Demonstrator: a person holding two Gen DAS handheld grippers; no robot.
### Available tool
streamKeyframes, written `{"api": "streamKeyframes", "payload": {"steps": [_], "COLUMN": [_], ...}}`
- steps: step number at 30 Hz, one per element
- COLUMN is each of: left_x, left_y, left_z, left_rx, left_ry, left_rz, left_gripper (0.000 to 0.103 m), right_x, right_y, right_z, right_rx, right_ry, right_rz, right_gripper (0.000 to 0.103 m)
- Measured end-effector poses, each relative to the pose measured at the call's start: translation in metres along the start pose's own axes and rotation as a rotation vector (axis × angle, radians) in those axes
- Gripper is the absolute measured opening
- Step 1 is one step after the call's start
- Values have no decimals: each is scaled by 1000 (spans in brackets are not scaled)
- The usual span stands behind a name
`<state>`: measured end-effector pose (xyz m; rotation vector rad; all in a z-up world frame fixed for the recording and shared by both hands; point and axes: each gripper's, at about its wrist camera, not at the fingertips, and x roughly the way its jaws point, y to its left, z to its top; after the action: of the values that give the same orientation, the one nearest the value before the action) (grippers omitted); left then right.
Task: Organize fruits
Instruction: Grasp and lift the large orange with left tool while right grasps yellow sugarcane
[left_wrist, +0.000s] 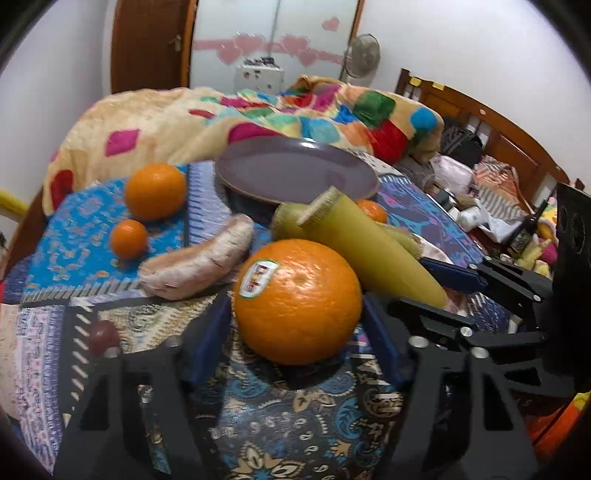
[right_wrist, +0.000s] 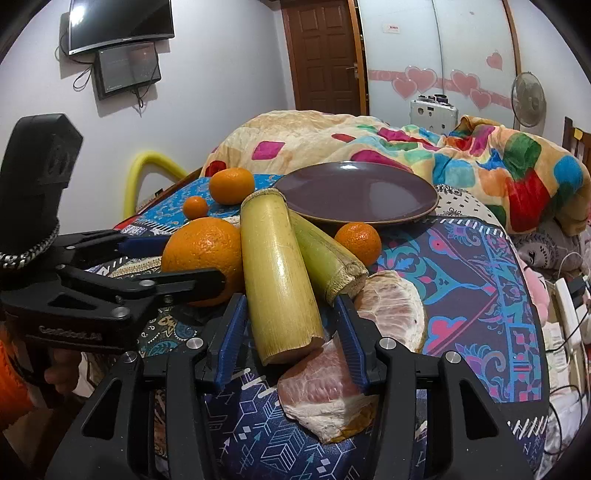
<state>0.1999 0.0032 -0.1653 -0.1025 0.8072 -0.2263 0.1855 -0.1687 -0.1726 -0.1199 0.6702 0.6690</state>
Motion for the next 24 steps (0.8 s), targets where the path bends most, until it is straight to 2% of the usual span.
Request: {"api": "streamKeyframes", "payload": {"steps": [3, 10, 17, 24], "left_x": [-3, -24, -48, -48], "left_y": [1, 11, 32, 44], "left_z": [-1, -13, -29, -31], "left_rx": [1, -5, -9, -29], "left_ry": [3, 24, 40, 42], "left_rz": [-3, 40, 105, 96], "left_gripper": [68, 67, 67, 68], "right_x": [0, -12, -11, 8], "right_y": [1, 11, 15, 14], "right_z": [0, 2, 5, 13], "right_rx": [0, -16, -17, -23], "right_ry": [3, -1, 31, 91], "right_rz": [0, 28, 19, 41], "right_gripper": [43, 26, 28, 36]}}
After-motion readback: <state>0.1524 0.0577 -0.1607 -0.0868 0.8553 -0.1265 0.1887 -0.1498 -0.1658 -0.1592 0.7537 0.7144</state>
